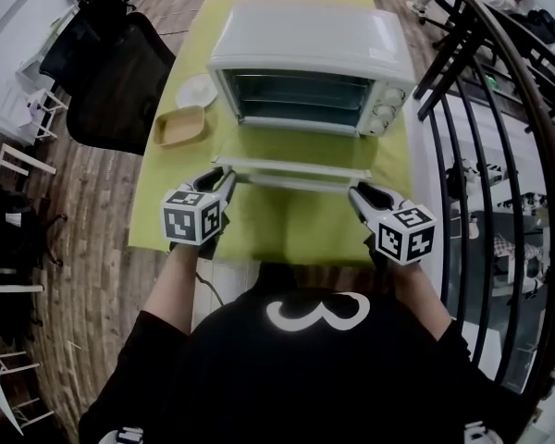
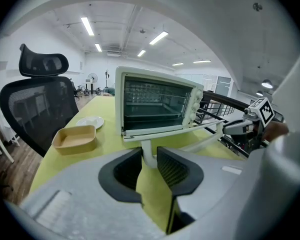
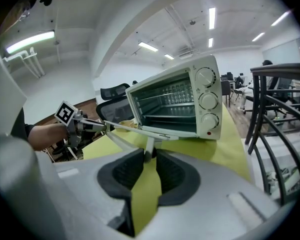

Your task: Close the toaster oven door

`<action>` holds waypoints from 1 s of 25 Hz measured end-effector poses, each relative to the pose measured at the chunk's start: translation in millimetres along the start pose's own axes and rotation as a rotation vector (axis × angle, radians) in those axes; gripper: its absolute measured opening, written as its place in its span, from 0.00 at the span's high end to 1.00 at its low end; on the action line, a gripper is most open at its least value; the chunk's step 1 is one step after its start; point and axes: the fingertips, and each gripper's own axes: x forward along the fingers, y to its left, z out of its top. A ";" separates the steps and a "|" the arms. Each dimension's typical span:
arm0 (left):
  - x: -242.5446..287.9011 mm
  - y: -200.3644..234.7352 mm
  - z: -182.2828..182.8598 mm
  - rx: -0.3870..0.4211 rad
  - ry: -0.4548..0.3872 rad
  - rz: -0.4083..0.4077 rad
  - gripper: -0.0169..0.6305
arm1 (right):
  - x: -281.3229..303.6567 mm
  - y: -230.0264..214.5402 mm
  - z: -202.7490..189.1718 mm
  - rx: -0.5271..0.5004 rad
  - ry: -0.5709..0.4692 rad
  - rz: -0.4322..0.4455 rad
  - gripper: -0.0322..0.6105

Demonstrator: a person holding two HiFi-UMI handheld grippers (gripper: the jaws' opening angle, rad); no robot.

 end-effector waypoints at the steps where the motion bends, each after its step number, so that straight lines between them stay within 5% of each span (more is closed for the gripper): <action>1: -0.6 0.2 3.1 0.000 -0.006 -0.001 0.82 | -0.5 -0.1 3.0 -0.001 -0.005 0.000 0.82; 25: -6.0 10.6 75.0 -0.042 -0.168 -0.034 0.82 | -8.3 -6.0 76.1 -0.044 -0.157 -0.050 0.82</action>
